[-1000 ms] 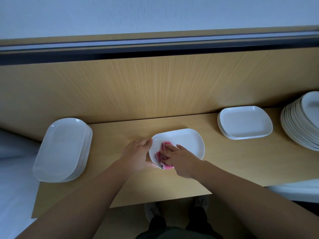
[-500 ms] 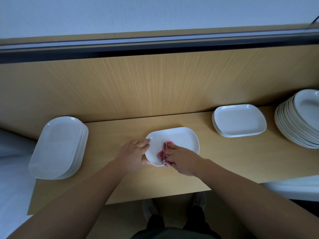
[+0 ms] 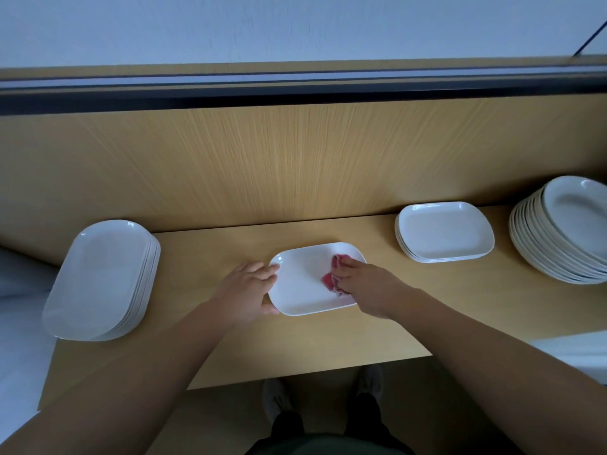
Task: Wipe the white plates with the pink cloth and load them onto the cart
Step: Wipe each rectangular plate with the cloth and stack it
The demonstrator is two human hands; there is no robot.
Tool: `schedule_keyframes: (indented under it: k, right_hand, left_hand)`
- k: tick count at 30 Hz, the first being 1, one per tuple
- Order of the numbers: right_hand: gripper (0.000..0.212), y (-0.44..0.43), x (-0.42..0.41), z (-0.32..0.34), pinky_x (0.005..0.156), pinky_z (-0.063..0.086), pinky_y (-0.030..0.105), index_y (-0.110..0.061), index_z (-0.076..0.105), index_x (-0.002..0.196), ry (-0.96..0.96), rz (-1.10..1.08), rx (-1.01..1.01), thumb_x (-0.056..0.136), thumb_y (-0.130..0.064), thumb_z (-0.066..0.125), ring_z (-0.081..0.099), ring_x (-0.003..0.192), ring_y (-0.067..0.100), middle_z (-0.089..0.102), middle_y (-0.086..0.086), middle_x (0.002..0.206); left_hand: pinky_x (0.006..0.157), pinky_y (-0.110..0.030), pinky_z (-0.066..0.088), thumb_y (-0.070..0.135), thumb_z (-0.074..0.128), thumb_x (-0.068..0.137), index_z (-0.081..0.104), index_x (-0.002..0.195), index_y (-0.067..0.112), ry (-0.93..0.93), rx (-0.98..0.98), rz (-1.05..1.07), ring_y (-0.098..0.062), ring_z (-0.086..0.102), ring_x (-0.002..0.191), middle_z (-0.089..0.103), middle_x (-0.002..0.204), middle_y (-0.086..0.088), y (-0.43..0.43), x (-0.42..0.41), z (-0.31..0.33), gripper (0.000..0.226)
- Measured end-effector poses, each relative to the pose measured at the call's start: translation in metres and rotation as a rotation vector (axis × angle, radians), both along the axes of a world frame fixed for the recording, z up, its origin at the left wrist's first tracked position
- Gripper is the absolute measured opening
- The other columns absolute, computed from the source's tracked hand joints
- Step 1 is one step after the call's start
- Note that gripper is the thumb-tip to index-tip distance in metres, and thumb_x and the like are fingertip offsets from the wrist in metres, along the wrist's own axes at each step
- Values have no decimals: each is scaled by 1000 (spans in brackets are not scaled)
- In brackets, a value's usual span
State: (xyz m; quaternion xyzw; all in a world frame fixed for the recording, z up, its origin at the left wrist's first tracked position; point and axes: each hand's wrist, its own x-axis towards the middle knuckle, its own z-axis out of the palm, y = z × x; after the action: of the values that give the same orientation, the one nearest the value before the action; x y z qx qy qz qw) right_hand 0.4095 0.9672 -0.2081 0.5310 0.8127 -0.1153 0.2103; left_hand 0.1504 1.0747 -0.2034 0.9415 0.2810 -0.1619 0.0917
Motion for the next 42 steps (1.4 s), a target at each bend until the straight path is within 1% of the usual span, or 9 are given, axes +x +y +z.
schedule_keyframes:
  k: [4,9,13,18,23,27,30,36,42]
  right_hand:
    - [26,26,-11,-8,106,42,42,-11,72,98,37,61,136,73,-9,69,48,130,33,59,18,128]
    - [41,40,-13,-11,118,19,37,-8,55,129,9,8,164,91,-7,42,22,145,28,36,12,151]
    - [47,25,-3,-10,110,29,35,-14,49,135,142,-228,128,90,-3,41,15,146,20,38,-4,150]
    - [39,14,0,-4,105,37,32,-17,49,129,93,-372,62,91,-8,43,16,144,17,42,-3,144]
    - [46,-3,-8,-4,116,21,26,-16,40,140,68,-424,44,94,-13,43,15,145,19,36,1,148]
    - [46,-22,-16,-5,114,25,30,-14,38,141,74,-476,6,95,-15,42,19,144,22,34,4,148]
    - [34,-31,-26,-2,112,22,27,-14,49,130,123,-469,32,97,-15,39,30,137,22,45,5,138]
    - [18,-42,-33,4,83,47,31,-16,62,89,357,-606,48,88,-11,45,53,99,22,57,2,103]
    - [15,-54,-21,12,72,47,28,-12,63,76,546,-593,294,79,-2,54,53,85,18,56,-3,87]
  left_hand:
    - [115,-22,-6,55,50,92,32,149,13,10,-98,-89,-12,9,148,15,160,5,-6,6,-7,73]
    - [119,-25,5,50,43,97,28,150,14,44,-189,-51,-9,4,148,10,161,7,-7,9,-18,66]
    - [117,-24,0,48,37,100,25,151,9,72,-153,-90,-9,3,148,7,161,4,-8,11,-17,65]
    - [117,-25,0,47,33,101,25,151,8,82,-114,-107,-9,4,148,8,162,2,-9,12,-16,64]
    - [117,-28,1,46,32,102,22,151,6,94,-89,-131,-11,5,148,9,162,-1,-12,13,-17,64]
    - [118,-29,1,47,30,102,18,152,7,135,-63,-143,-11,4,148,7,162,0,-12,13,-17,65]
    - [118,-29,0,47,32,101,16,153,8,143,-68,-126,-10,4,148,9,162,1,-14,14,-16,67]
    - [118,-30,2,47,34,101,18,152,7,147,-68,-135,-11,5,148,9,162,0,-13,17,-13,67]
    - [117,-28,13,50,48,95,46,140,13,-43,-107,-98,-15,22,144,33,154,0,-19,14,-5,58]
